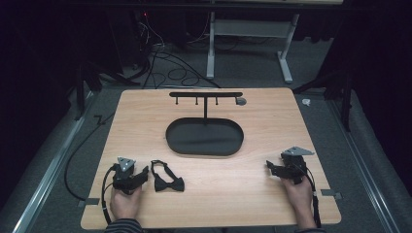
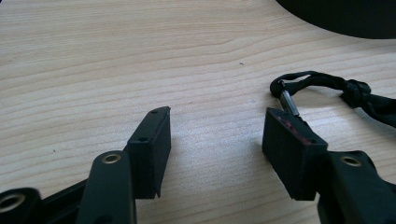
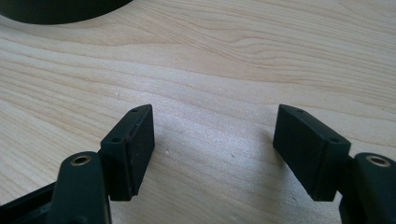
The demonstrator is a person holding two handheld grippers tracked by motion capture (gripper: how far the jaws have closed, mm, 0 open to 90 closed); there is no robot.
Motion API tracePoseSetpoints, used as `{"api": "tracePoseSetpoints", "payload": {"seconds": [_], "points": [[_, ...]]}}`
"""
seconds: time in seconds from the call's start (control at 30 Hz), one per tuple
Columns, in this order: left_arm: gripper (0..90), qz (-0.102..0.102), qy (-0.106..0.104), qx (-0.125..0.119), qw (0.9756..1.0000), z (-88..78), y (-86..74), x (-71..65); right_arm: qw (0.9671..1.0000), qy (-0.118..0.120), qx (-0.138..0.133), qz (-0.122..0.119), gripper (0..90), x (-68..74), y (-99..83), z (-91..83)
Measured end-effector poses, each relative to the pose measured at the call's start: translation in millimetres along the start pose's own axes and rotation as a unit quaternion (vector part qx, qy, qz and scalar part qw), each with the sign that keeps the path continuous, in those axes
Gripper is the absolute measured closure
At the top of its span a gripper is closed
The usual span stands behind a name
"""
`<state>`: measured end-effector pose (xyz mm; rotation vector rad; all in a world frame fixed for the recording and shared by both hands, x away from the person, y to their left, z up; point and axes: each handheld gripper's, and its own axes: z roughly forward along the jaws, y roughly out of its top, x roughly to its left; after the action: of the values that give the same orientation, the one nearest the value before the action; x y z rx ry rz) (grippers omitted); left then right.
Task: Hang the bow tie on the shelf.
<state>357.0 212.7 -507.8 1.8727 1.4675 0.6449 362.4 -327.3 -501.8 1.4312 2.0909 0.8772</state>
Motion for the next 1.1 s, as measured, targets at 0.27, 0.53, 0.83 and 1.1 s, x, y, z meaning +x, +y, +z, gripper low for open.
{"api": "tracePoseSetpoints", "payload": {"seconds": [0.27, 0.53, 0.83, 1.1], "points": [[39.9, 0.001, -0.001, 0.001, 1.0, 0.2, 0.1, -0.7, 1.0, 0.0, 0.001, 0.002, 30.8, 0.2, 0.0, -0.1], [40.7, -0.001, -0.004, 0.0, 1.0, 0.3, 0.1, -0.4, 1.0, 0.0, 0.001, 0.002, 30.8, 0.2, 0.0, -0.1], [41.1, 0.0, -0.004, 0.0, 1.0, 0.1, 0.1, -0.2, 1.0, 0.001, 0.0, 0.002, 30.8, 0.2, 0.0, 0.0], [41.2, 0.0, -0.003, 0.001, 1.0, 0.0, 0.1, -0.4, 1.0, 0.0, -0.001, 0.003, 30.8, 0.1, -0.1, 0.1]]}}
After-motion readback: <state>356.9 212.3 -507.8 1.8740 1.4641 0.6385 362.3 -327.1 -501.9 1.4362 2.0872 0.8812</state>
